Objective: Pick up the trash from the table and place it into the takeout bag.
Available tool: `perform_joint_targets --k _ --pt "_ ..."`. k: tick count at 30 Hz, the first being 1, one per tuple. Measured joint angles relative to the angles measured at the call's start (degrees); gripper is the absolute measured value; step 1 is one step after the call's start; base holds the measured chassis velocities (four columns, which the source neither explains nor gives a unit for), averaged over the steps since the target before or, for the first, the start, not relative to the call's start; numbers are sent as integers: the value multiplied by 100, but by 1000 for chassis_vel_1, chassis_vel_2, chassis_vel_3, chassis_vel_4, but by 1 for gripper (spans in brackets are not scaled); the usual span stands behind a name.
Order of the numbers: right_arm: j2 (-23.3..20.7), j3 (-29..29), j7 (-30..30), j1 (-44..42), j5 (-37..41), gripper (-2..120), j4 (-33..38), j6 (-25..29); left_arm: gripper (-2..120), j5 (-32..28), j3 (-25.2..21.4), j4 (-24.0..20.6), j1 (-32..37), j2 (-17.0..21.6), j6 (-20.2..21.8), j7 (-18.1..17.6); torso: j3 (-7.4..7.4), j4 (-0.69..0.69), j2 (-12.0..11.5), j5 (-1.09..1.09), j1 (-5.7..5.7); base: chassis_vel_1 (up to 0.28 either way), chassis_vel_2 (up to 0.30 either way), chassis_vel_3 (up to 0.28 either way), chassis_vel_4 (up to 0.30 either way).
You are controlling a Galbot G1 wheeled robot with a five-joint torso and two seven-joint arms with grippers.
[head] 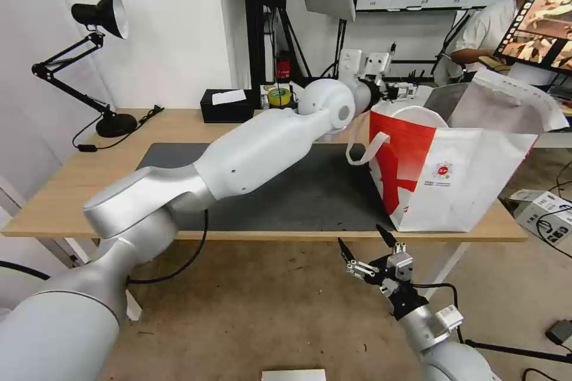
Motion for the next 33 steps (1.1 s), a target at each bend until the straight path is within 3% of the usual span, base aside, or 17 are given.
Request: perform_joint_targets --k 2,4,9,14,17,18,20,25,27,33 --pt "0 0 0 0 0 100 0 0 100 30 43 -80 8 113 -95 86 0 0 0 0 0 0 0 0 0" --pt "0 0 0 0 0 100 0 0 100 122 178 -489 100 592 -449 508 0 0 0 -1 0 0 0 0 0" --pt "0 0 -1 0 0 100 0 0 100 511 224 -996 417 1245 -887 996 0 0 0 -1 0 0 0 0 0" --pt "0 0 0 0 0 100 0 0 100 653 92 -1351 801 1676 -1027 1185 0 -2 0 -2 0 0 0 0 0" --pt "0 0 0 0 0 100 0 0 100 798 -229 -1784 1458 2305 -1117 1253 0 -1 0 -2 0 0 0 0 0" --pt "0 0 0 0 0 100 0 0 100 798 -229 -1784 1458 2305 -1117 1253 0 -1 0 -2 0 0 0 0 0" --pt "0 0 0 1 0 100 0 0 100 1005 -516 -2043 1952 2679 -1130 1283 0 1 0 -2 0 0 0 0 0" --pt "0 0 -1 0 0 100 0 0 100 1303 -952 -2355 2507 3050 -1135 1377 0 -1 1 -1 0 0 0 0 0" --pt "0 0 -1 0 0 100 0 0 100 1461 -1404 -2590 3030 3318 -1157 1441 0 0 0 -1 0 0 0 0 0" --pt "0 0 0 0 0 100 0 0 100 1670 -2146 -2966 4039 3661 -1218 1467 -1 -1 0 -1 0 0 0 0 0"
